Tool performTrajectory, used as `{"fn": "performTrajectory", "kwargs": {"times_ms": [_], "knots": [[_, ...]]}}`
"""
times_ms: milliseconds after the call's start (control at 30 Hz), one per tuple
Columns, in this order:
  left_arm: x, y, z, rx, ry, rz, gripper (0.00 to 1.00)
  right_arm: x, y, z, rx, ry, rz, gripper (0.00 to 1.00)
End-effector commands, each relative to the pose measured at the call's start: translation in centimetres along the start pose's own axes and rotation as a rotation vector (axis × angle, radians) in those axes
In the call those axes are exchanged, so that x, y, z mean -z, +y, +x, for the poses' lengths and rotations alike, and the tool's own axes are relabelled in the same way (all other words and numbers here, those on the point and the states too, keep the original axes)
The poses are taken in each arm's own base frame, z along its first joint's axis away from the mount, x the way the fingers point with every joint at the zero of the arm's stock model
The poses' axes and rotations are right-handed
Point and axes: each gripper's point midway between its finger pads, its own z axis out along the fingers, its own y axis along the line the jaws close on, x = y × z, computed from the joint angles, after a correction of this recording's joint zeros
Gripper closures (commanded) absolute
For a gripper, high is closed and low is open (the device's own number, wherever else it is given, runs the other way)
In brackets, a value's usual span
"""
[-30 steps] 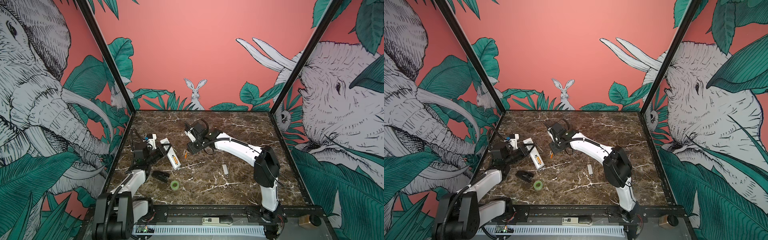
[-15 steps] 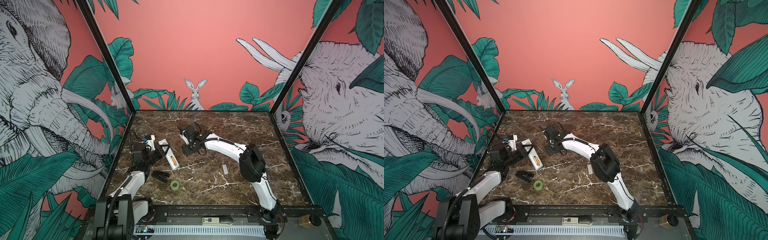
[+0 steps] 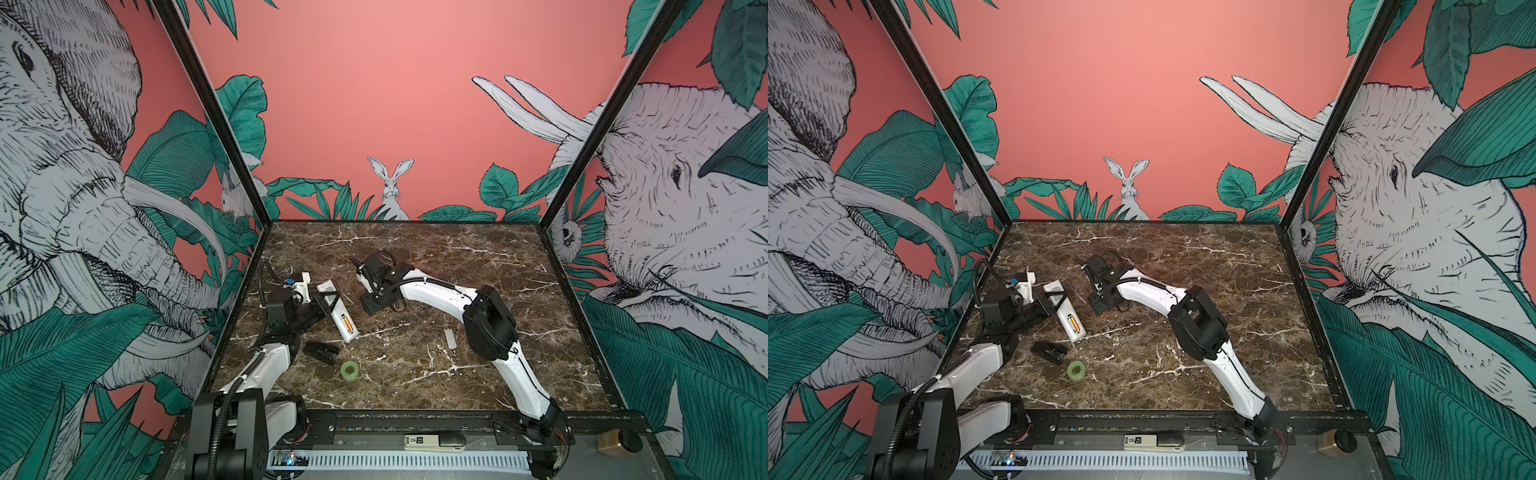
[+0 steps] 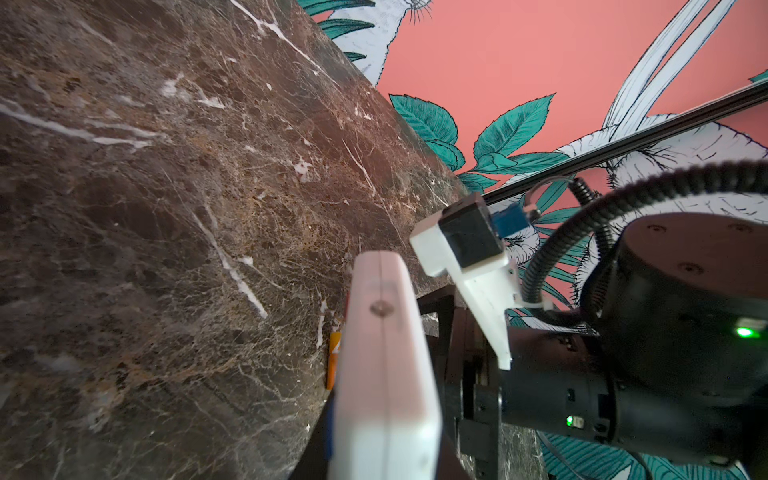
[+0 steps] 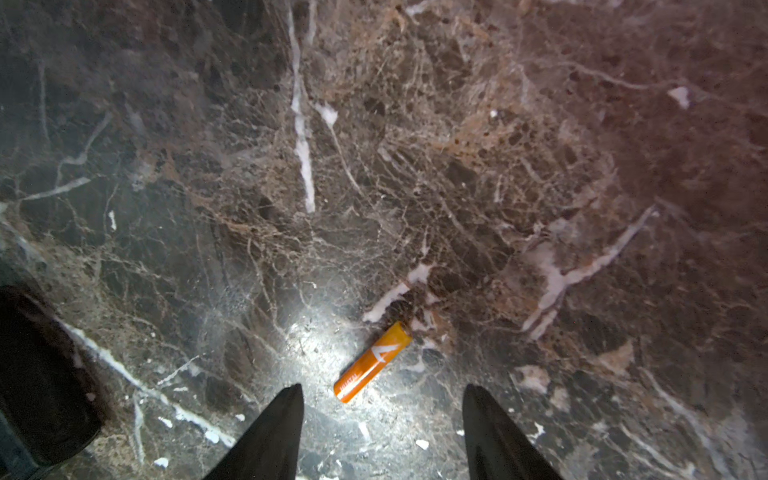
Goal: Load the batteries into the remote control
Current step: 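Lower the right gripper and close it on the orange battery's end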
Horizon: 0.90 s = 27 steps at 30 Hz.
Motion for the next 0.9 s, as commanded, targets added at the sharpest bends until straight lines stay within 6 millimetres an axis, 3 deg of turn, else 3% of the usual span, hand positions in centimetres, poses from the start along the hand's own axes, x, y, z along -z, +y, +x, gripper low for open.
{"fn": "performTrajectory", "kwargs": {"times_ms": [0,200,533,867], "knots": [[0.4,-0.3,0.0,-0.016,-0.011,0.012,1.0,-0.8,0.8,0.5,0.016,0.022,-0.004,0.37],[0.5,-0.2,0.1,-0.013,-0.011,0.01,1.0,-2.2,0.8,1.7,0.016,0.048,0.001,0.38],[0.6,-0.5,0.0,-0.012,-0.014,0.013,1.0,-3.6,0.7,3.2,0.028,0.087,0.02,0.57],[0.6,-0.3,0.1,-0.008,-0.012,0.01,1.0,-3.9,0.2,3.6,0.033,0.098,0.036,0.62]]}}
